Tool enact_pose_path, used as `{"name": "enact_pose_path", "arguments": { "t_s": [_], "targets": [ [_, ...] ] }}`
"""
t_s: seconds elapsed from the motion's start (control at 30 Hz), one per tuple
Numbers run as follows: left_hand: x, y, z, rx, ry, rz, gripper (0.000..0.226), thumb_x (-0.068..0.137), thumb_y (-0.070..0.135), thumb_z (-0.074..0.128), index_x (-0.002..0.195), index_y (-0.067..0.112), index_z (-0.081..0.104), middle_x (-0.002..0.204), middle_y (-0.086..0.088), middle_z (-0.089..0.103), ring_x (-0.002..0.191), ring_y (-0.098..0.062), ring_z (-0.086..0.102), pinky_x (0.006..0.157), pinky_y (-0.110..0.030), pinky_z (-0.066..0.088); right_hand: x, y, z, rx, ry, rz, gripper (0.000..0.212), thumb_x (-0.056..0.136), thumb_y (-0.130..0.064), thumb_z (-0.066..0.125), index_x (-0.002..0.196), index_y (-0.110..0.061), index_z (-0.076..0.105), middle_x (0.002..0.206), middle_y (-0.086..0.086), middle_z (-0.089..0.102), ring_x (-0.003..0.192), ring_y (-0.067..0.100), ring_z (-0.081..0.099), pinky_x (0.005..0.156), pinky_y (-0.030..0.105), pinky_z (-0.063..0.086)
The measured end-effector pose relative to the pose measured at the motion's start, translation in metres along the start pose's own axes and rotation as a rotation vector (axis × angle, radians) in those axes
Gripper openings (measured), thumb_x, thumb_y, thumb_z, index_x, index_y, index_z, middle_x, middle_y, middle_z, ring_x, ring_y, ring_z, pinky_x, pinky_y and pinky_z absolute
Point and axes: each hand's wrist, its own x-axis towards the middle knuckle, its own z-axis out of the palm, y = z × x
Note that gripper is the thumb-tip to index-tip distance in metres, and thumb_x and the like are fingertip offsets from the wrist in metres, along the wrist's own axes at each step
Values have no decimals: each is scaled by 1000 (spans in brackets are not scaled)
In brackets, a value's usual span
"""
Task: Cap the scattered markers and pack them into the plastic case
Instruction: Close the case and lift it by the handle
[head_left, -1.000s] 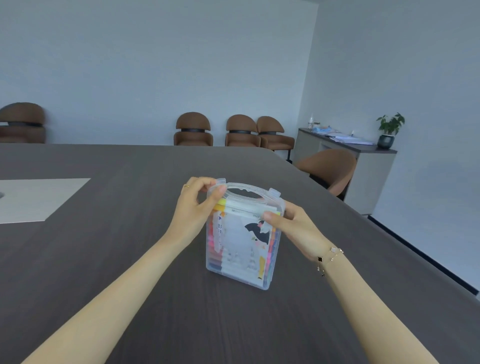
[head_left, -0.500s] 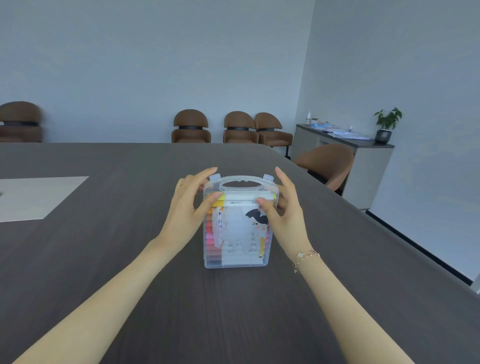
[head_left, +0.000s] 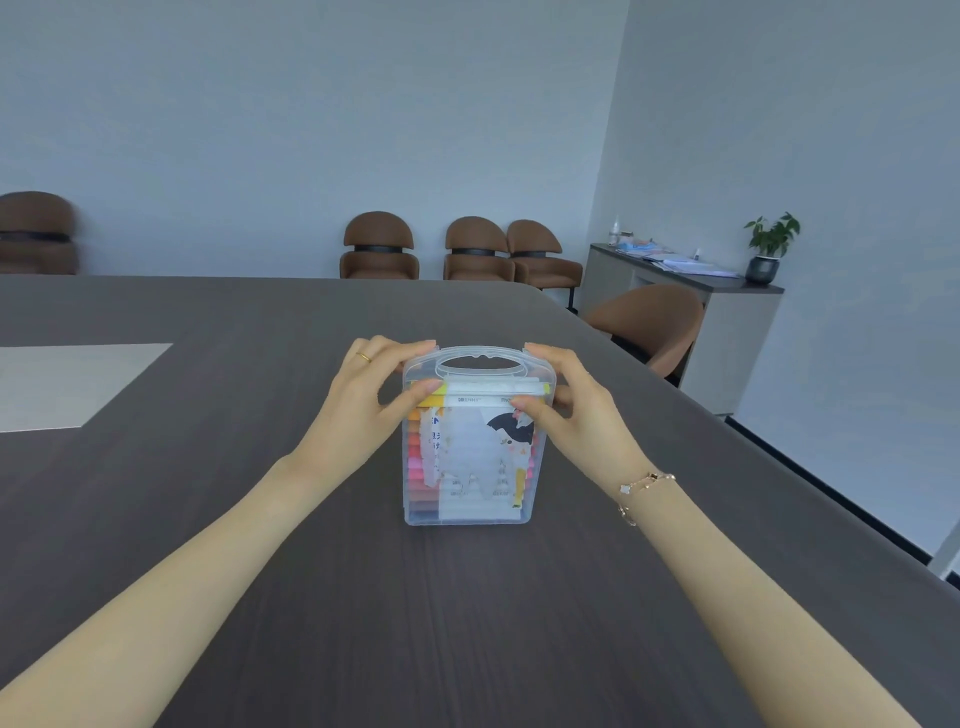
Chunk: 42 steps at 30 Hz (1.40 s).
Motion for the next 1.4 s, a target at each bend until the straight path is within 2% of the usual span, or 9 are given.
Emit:
{"name": "enact_pose_path", "arguments": {
  "t_s": [0.2,0.27,0.33,0.4,0.53,0.73,0.97,1.13,1.4],
  "targets": [
    [2,2,-1,-40,-23,-50,46,84,46,54,125,27,58,102,11,54,98,1,43,82,-11,36,-1,-2,-3,-15,-13,17,48,89,-25,64,132,-30,44,126,-14,57,111,7,60,88,24,54],
    [-4,2,-1,-71,-97,-86,51,83,44,59,132,43,43,110,15,52,98,6,45,81,-13,37,-5,2,-1,46,-14,57,57,86,-23,67,136,-33,40,123,-25,56,110,1,59,87,17,53],
    [-12,1,1,-147,-259,-185,80,79,37,71,136,58,18,114,23,54,93,7,51,81,-12,43,-10,7,0,72,-4,138,63,83,-24,72,134,-35,39,114,-28,60,104,-6,60,84,10,50],
    [-20,-5,4,-155,-359,-266,100,77,33,76,140,58,1,103,25,60,76,0,57,73,-13,48,-17,22,3,6,-86,212,55,81,-27,73,127,-33,45,107,-23,66,97,-8,62,82,9,48],
    [-38,-22,6,-13,-570,-297,70,83,49,63,140,46,24,82,12,59,69,-4,54,68,-17,48,-40,60,20,-205,-318,334,37,88,-42,60,121,-29,54,107,-13,68,96,1,64,91,26,50],
    [-69,-29,24,-65,-744,-362,77,90,42,58,143,49,3,91,22,58,72,1,54,70,-10,44,-55,68,37,-230,-338,360,36,91,-32,60,122,-24,44,92,-23,56,80,-2,55,66,8,41],
    [-69,-25,35,-102,-719,-361,73,92,37,57,142,52,6,105,23,58,90,-2,58,91,-19,46,-63,70,36,-226,-273,388,36,93,-34,57,123,-20,46,123,-8,58,105,10,56,91,25,46],
    [-41,11,67,-42,-776,-271,60,93,35,56,143,29,23,125,12,56,103,-3,56,94,-23,44,-85,62,-7,-268,-165,460,32,94,-33,56,120,-17,47,115,-7,59,98,11,56,83,22,45],
    [6,150,183,-161,-931,69,47,87,41,61,125,25,39,111,11,60,94,-5,59,86,-28,50,-201,29,-151,-450,184,697,30,94,-31,55,118,-15,47,94,-11,52,81,5,51,68,15,39]
  ]
}}
